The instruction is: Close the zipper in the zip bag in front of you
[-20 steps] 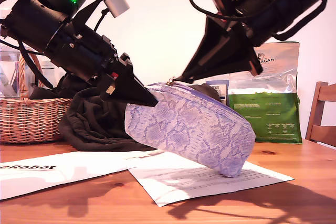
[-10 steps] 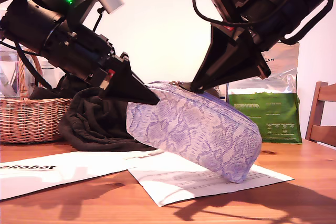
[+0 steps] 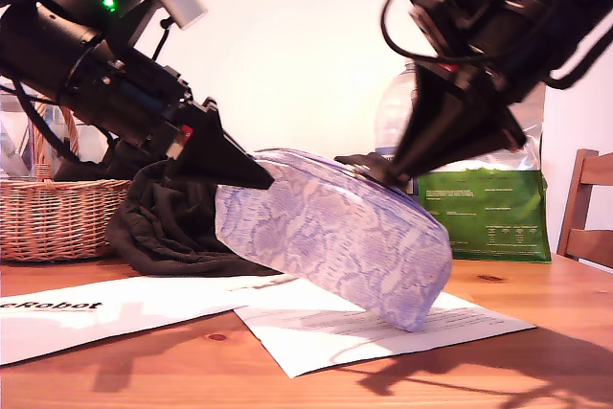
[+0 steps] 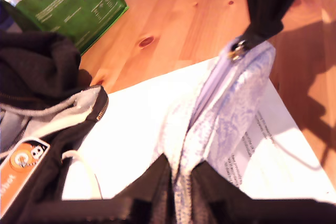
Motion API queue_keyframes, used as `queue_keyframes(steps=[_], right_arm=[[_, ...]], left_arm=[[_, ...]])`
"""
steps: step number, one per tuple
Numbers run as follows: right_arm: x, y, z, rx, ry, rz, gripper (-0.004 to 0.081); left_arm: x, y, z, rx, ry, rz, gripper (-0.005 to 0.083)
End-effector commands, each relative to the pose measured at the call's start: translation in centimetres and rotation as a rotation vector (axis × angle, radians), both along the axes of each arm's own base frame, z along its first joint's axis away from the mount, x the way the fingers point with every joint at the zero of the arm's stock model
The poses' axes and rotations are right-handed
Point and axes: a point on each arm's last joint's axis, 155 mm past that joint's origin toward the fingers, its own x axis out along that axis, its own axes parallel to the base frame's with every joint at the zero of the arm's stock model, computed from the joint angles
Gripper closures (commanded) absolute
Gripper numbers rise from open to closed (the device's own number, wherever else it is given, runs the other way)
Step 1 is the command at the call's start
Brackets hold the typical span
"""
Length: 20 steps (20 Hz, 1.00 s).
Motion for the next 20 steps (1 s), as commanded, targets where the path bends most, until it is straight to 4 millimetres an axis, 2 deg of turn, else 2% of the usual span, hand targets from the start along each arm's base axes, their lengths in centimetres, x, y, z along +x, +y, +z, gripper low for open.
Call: queue_keyframes(steps=[1,6,10,16,20], right_arm=[[-0.5,-1.7,-1.7,-0.06,0.044,-0.022,0.0783],[-0.4,-4.2,-3.1,-0.172,0.056,-0.07,0.0783],[-0.4,-4.5,-3.2,-0.188,0.056,-0.075,0.0783],[-0.1,-5.3,-4.3,-0.242,0.065,-0.096,0.0783],[-0.2,-5.2,-6.7,-0.267,0.127,-0.085,0.0783]], left_arm=[[1.6,1.1,1.3,-0.043,-0.005,0.051,0.0797],[2.5,2.1,2.5,-0.146,0.063,0.097,0.0797],[2.6,2.1,4.6,-0.275,0.13,0.096,0.0797],[1.4,2.1,6.7,-0.405,0.234,0.015,0.0797],[0.0,1.8,7.3,-0.442,0.285,-0.063,0.0797]])
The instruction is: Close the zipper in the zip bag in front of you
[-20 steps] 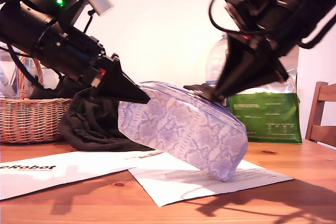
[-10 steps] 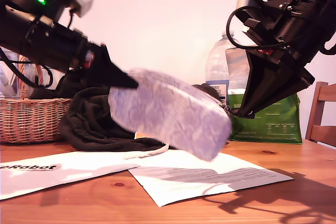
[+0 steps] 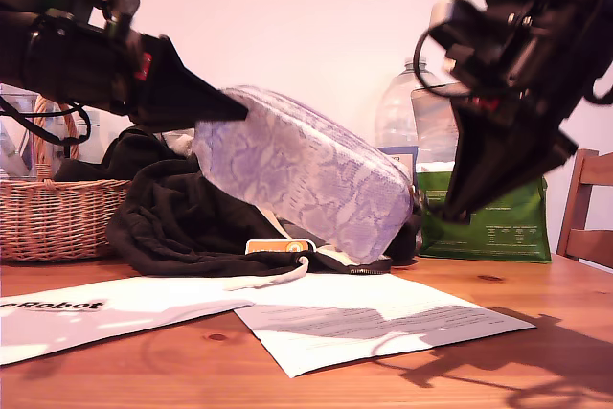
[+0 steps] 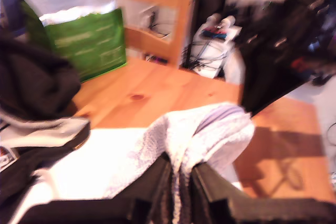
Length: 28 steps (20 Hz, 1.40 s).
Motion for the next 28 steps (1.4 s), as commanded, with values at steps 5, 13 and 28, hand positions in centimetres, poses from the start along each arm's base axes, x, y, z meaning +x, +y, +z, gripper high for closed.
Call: queue_keyframes(steps=[5,13,28], right_arm=[[0.1,-0.4,-4.2,-0.056,0.072,-0.011,0.0783],[-2.0,-0.7,-4.4,-0.068,0.161,-0.019,0.0534],[-4.0,-1.1,9.6,0.099,-0.191,-0.03,0.0783]], left_arm=[[-0.6,-0.9,1.2,-0.028,-0.025,-0.043,0.0797],[1.1,-0.4,-1.2,0.086,-0.023,0.086,0.0797],[0.5,-3.0,-4.0,0.082,0.024,0.025,0.0797]])
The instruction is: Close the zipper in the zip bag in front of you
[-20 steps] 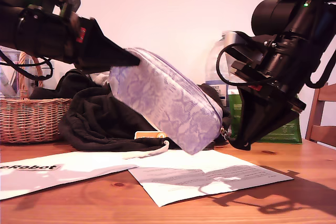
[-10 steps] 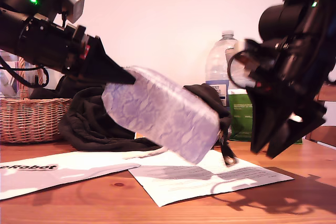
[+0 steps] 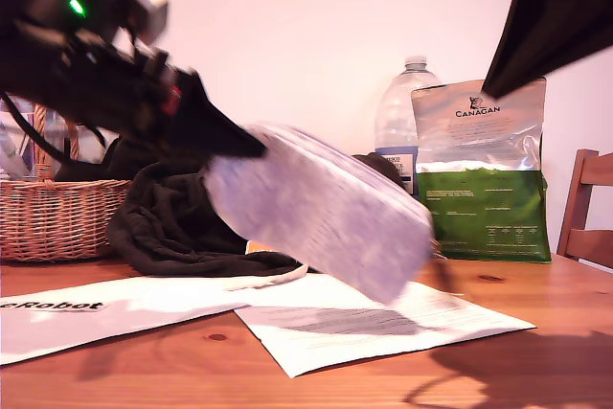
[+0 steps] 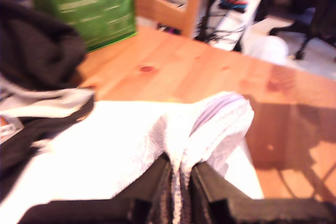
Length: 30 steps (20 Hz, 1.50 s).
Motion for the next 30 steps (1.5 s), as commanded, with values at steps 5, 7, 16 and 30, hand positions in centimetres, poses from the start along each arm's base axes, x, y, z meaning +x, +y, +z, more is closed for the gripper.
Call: queue_keyframes(steps=[5,7,16,30], right_arm=[[-0.8,-0.5,-0.9,-0.015,0.049,-0.015,0.0783],[-0.7,-0.5,-0.9,-0.015,0.048,-0.015,0.0783],[-0.7,-0.4,-0.8,-0.014,0.046,-0.014,0.0783],[-0.5,-0.3,-0.7,-0.009,0.037,-0.014,0.0783]], left_arm=[[0.8,-1.3,-2.9,-0.043,0.11,0.0,0.0797],[0.8,-1.3,-4.8,-0.025,0.153,0.001,0.0797],[0.2,-0.6,-7.5,0.063,0.161,-0.006,0.0728],[0.4,-0.5,-7.2,0.163,-0.127,-0.104,0.0343]])
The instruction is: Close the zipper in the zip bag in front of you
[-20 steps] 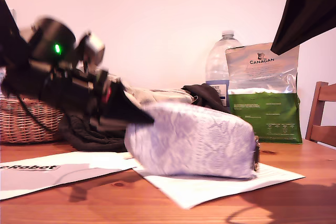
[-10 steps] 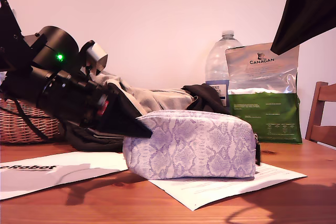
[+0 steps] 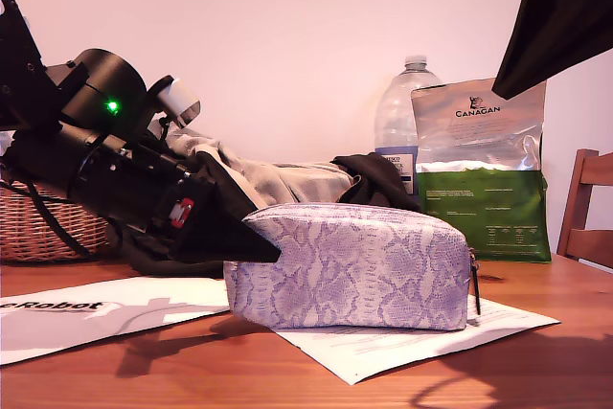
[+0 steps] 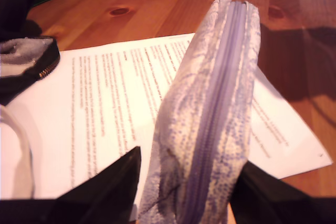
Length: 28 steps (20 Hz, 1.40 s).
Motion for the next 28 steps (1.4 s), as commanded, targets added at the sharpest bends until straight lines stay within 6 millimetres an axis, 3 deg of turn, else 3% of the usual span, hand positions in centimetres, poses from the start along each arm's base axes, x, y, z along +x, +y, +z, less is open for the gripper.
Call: queue_keyframes(steps=[1,7,11,12,13,15,18,21,25,28], right_arm=[[0.0,0.0,-0.3,0.0,0.006,-0.002,0.0783],[0.3,0.1,-0.1,0.005,-0.009,-0.002,0.0783],[1.6,0.6,0.9,0.031,-0.075,-0.008,0.0783],[2.0,0.9,1.3,0.042,-0.101,-0.003,0.0783],[2.7,1.3,1.8,0.052,-0.136,-0.003,0.0783],[4.6,1.6,2.8,0.057,-0.22,-0.042,0.0783],[7.6,1.8,4.6,0.096,-0.37,-0.132,0.0783],[9.4,0.8,4.7,0.101,-0.479,-0.216,0.0783],[9.3,-0.9,3.9,0.139,-0.63,-0.291,0.0783],[7.7,-2.5,3.2,0.173,-0.684,-0.332,0.0783]], left_arm=[[0.2,-0.1,1.2,-0.008,-0.042,-0.001,0.0343],[-0.2,0.7,4.7,0.038,-0.177,-0.012,0.0303],[-1.4,1.7,6.6,0.1,-0.221,-0.011,0.0323],[-1.8,1.9,7.4,0.096,-0.224,-0.007,0.0373],[-2.1,2.2,8.3,0.089,-0.207,0.015,0.048],[-2.7,2.7,10.0,0.06,-0.15,0.072,0.0816],[-2.1,3.4,12.7,0.007,-0.135,0.182,0.0796],[-0.8,4.2,13.5,-0.036,-0.069,0.316,0.0796],[0.3,5.5,13.6,-0.031,-0.069,0.414,0.0796],[-0.3,6.0,13.8,-0.1,-0.059,0.455,0.0796]])
